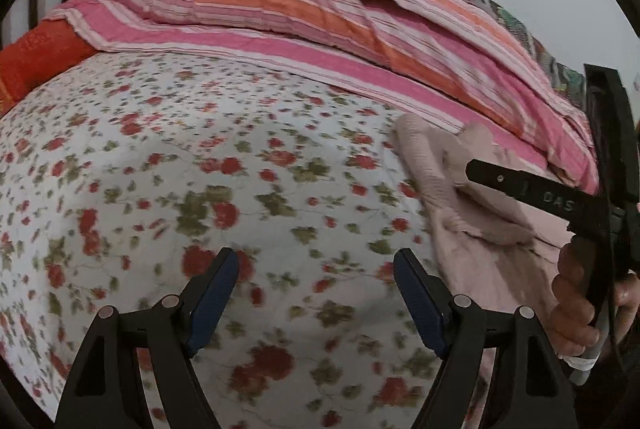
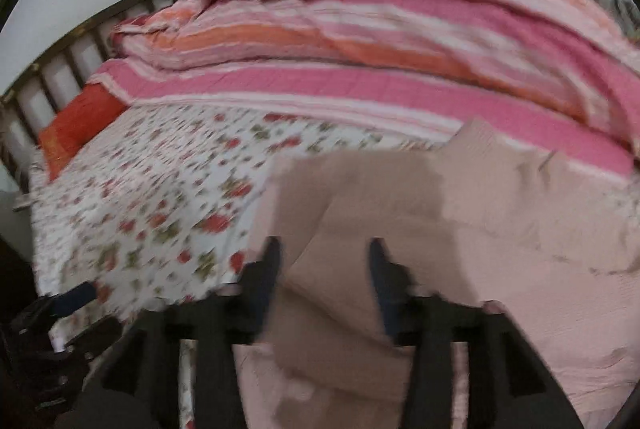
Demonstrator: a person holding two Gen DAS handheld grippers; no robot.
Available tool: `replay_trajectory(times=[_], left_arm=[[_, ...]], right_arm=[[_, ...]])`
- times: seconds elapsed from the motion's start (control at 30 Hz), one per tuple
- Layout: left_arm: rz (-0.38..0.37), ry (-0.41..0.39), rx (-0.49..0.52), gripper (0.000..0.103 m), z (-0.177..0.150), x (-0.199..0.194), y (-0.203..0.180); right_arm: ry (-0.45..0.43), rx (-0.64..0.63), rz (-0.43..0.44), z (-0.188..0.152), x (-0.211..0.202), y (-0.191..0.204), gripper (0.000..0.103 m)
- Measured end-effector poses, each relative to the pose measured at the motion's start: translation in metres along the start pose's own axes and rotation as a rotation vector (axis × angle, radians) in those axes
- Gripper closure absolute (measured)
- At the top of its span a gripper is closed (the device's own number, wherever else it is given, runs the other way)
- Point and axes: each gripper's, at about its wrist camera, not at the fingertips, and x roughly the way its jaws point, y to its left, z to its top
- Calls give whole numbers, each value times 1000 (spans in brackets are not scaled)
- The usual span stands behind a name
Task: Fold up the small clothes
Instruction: 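Grasp the other sleeve cuff with the right tool and lift it, then fold the sleeve over the sweater body and open the right tool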
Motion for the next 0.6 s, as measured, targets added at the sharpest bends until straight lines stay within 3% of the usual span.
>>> replay_trajectory(times=[0.1,0.17,0.27,0.37,0.47,0.6], left_arm=[[-59,1,41,25,-3,1,-18],[-99,0,66,26,-5,2,-31],[-154,-9,91,27,-3,6,-52],[-228,-17,95,35,4,11,-73],[-276,-32,91,38,12,17,-91],[-305,-11,77,49,27,35,-110]], right_arm=[[-53,-6,22,-7,-32,-10,50],[-126,-8,3,-17,-64,-26,38],[-191,2,-117,-34,-99,-58,37],[-219,13,-251,-53,-123,-92,37],[-230,56,-372,-81,-142,-133,44],[-162,133,-429,-115,-139,-178,58]])
